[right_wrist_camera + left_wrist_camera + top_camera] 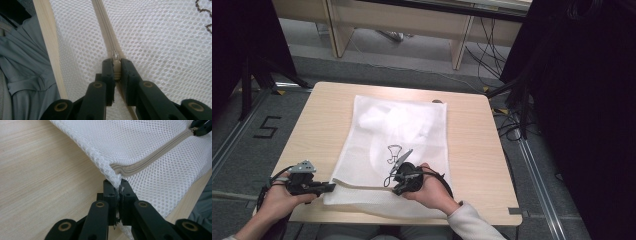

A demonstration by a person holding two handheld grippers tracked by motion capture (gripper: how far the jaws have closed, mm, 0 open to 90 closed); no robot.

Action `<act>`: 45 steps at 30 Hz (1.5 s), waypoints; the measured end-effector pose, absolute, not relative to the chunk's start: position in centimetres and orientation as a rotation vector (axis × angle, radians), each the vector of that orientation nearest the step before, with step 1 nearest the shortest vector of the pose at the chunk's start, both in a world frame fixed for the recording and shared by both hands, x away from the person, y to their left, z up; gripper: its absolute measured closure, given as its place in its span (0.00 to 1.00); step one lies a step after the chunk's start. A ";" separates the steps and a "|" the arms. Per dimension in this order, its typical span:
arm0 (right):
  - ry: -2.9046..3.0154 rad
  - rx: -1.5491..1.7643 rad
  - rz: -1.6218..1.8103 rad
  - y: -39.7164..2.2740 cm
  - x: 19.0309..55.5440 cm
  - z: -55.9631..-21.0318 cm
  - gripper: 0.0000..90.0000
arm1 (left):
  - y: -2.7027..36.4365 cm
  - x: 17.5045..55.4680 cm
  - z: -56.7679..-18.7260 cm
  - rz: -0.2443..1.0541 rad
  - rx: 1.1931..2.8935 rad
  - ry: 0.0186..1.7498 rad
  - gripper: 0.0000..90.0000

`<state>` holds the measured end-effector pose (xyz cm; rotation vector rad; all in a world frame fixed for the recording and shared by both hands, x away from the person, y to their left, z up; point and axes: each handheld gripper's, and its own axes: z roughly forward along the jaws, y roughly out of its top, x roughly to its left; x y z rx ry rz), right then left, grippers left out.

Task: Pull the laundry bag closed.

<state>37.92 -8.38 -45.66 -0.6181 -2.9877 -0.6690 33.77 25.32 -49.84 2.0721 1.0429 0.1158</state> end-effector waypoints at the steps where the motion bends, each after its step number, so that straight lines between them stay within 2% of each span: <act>1: -2.994 -0.590 -0.674 -8.4 38.0 -45.7 0.92 | 25.2 33.7 -49.9 0.118 2.060 1.061 0.95; 45: -2.962 -0.653 -0.693 -10.1 37.8 -45.4 0.92 | 25.0 33.7 -50.0 0.125 2.012 1.086 0.95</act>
